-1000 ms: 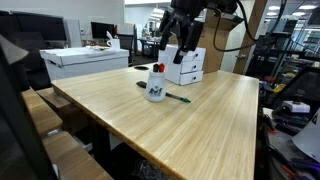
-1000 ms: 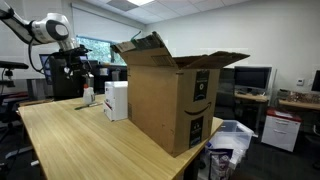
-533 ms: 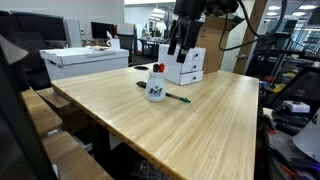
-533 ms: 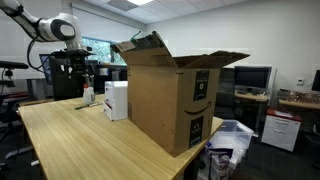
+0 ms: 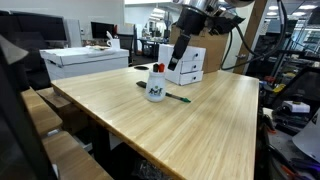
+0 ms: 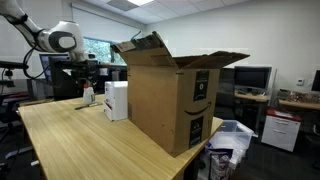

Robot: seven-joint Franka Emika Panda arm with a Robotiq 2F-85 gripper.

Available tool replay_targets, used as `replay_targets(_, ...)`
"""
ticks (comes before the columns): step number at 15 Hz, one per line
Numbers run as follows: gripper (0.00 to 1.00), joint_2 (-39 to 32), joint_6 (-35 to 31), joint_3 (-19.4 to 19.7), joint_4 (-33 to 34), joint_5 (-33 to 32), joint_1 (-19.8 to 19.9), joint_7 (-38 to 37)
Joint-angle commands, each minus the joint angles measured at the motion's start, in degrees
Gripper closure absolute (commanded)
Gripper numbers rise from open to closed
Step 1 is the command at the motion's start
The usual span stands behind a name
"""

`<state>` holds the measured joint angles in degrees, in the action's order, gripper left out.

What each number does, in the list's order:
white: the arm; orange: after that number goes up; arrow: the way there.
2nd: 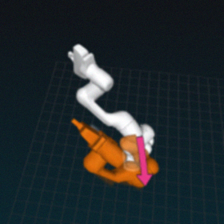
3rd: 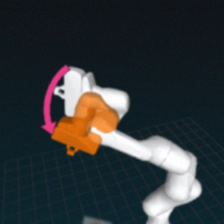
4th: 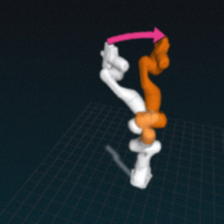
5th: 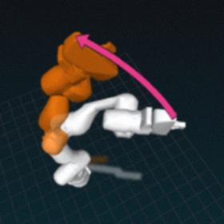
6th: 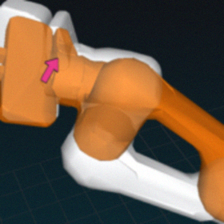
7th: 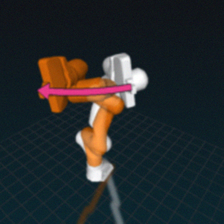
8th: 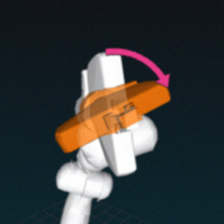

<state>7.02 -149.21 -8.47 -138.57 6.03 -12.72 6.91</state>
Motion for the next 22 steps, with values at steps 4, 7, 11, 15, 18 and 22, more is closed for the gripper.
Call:
replay_targets(4, 0.0, 2.2, -10.8, -1.5, -8.4, -4.9, 2.2, -13.8)
replay_targets(7, 0.0, 2.9, -10.3, -2.1, -10.3, -8.5, 3.0, -17.7)
replay_targets(11, 0.0, 3.4, -6.0, -3.9, -10.7, -17.5, 5.1, -24.2)
replay_targets(15, 0.0, 1.6, -5.6, -4.1, -10.1, -17.8, 4.7, -24.8)
replay_targets(18, 0.0, -0.8, -3.5, -3.9, -8.6, -14.0, 2.9, -20.9)
replay_targets(22, 0.0, -3.1, -0.8, -4.1, -7.4, -11.8, 1.9, -20.4)
